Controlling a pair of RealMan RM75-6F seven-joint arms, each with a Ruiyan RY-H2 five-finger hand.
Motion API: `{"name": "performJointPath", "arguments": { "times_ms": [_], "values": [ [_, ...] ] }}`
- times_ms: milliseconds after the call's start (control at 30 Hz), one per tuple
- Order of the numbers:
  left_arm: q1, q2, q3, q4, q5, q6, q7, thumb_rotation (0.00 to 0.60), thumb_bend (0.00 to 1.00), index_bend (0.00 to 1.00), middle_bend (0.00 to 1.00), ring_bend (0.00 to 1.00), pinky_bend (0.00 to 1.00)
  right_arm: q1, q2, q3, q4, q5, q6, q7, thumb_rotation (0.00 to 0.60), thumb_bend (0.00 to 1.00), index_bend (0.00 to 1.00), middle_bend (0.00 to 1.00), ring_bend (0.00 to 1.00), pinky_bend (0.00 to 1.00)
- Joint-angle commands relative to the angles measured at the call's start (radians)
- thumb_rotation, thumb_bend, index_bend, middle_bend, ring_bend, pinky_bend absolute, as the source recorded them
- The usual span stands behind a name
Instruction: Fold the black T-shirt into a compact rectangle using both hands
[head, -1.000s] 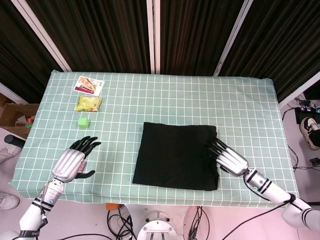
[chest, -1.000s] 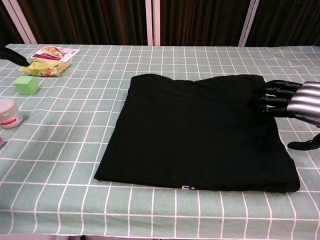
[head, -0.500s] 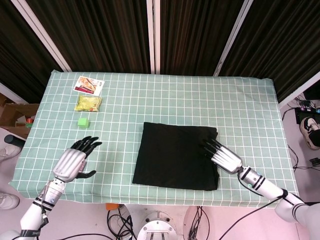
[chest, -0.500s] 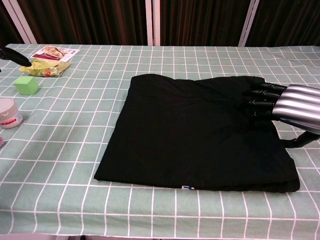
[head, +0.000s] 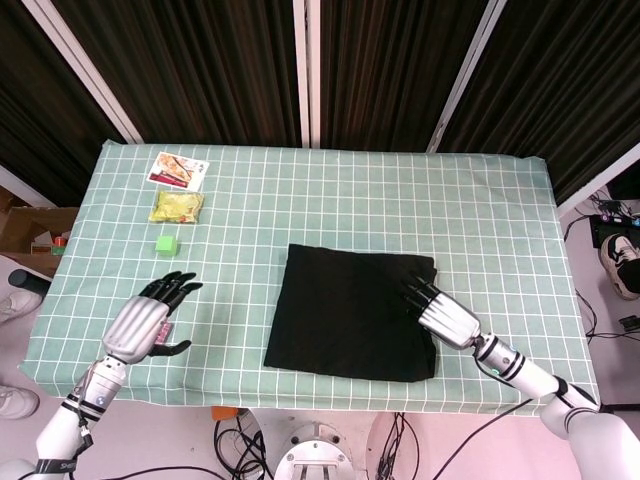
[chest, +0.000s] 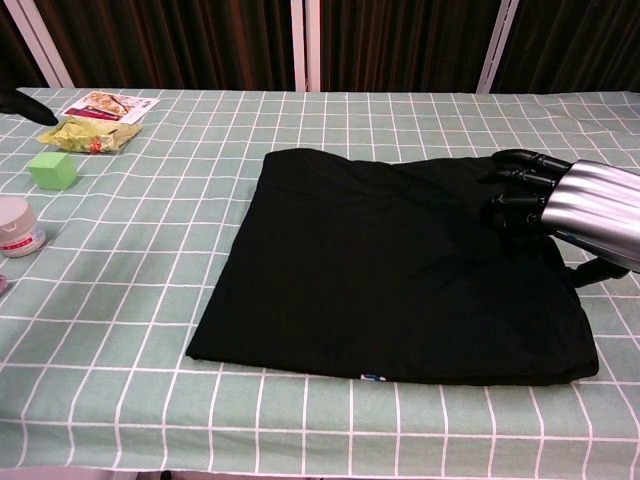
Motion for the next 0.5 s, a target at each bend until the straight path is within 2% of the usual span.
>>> {"name": "performJointPath", "arguments": {
  "times_ms": [33,200,500],
  "values": [
    [0.0,0.003,0.0,-0.002,0.001,0.001,-0.002,0.6,0.15,0.16,0.09,0.06,0.18,-0.018,-0.033,0.0,0.066,0.011,0.044,0.031,0.6,0.53,0.73,0.37,0.12,0.0],
    [0.0,0.011,-0.002,-0.013,0.001,0.002,0.008,0.6,0.15,0.16,0.09,0.06,0.18,-0.035,-0.002,-0.006,0.117,0.019,0.108,0.047,0.6,0.57,0.75,0.38,0.12,0.0],
    [-0.002,0.025,-0.005,-0.035,-0.002,0.001,0.022,0.6,0.15,0.16,0.09,0.06,0.18,-0.031,0.155,0.007,0.112,0.032,0.294,0.019,0.6,0.56,0.75,0.38,0.12,0.0]
  ]
}}
